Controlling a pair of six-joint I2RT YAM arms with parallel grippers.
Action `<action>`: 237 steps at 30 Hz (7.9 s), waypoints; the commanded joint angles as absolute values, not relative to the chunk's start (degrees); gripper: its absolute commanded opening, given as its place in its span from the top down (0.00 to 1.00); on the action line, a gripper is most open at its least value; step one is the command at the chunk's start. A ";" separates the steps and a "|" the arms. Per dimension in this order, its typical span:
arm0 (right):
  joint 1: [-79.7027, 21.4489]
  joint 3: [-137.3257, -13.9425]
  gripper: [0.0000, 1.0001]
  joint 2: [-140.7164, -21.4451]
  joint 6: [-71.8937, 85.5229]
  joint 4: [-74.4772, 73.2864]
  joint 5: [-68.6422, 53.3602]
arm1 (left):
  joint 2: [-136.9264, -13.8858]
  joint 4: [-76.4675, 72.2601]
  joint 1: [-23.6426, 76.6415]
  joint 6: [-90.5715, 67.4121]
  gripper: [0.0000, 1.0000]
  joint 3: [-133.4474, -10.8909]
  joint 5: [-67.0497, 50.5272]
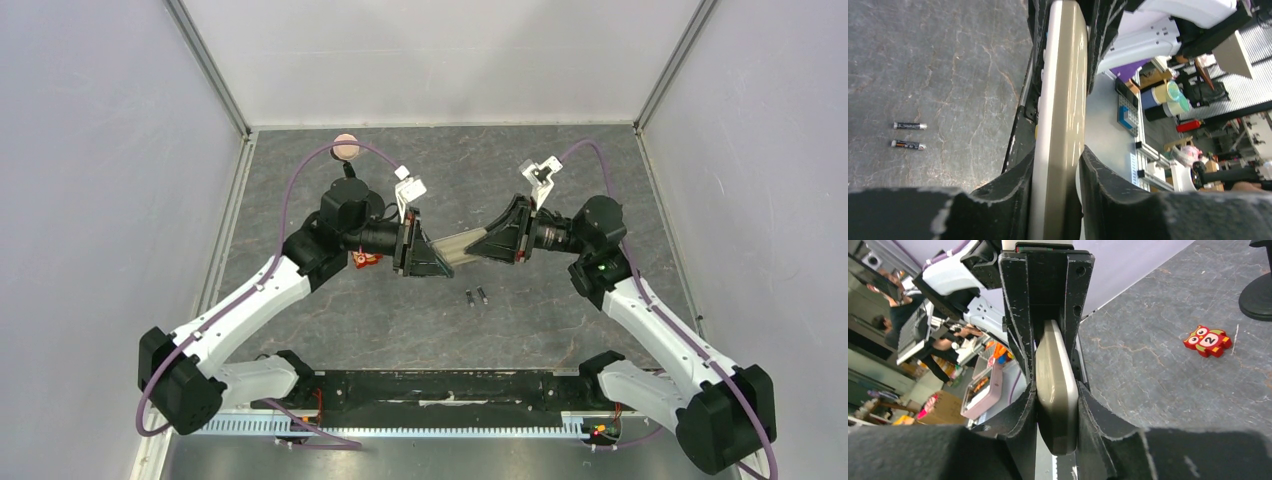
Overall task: Load the batteries into the remote control
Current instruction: Adjust the remote control, then remove the battery cover from the remote control, then adjust the remote control.
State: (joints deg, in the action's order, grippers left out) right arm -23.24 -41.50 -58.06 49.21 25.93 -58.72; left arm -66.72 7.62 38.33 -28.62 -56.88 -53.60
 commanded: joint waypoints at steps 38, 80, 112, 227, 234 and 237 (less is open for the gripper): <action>-22.55 -37.71 0.82 -61.48 77.03 49.50 -47.60 | -56.79 -24.60 35.99 -54.54 0.51 -44.74 -26.87; -38.62 -38.63 0.41 -70.71 45.74 4.77 -18.80 | -59.20 -16.04 29.08 -56.62 0.98 -21.87 -21.75; -43.60 -40.23 0.67 -92.24 52.27 17.11 -22.80 | -61.40 -17.93 27.95 -53.70 0.98 -9.85 -16.22; -39.90 -37.11 0.17 -72.08 14.86 10.62 -36.39 | -52.09 0.83 28.08 -32.15 0.98 -28.11 -29.57; -39.87 -41.05 0.13 -68.35 7.65 1.83 -43.89 | -52.26 1.61 28.04 -26.93 0.98 -34.30 -46.61; -39.97 -42.02 0.13 -67.25 6.41 0.27 -48.14 | -53.35 1.98 28.05 -26.50 0.98 -36.96 -51.79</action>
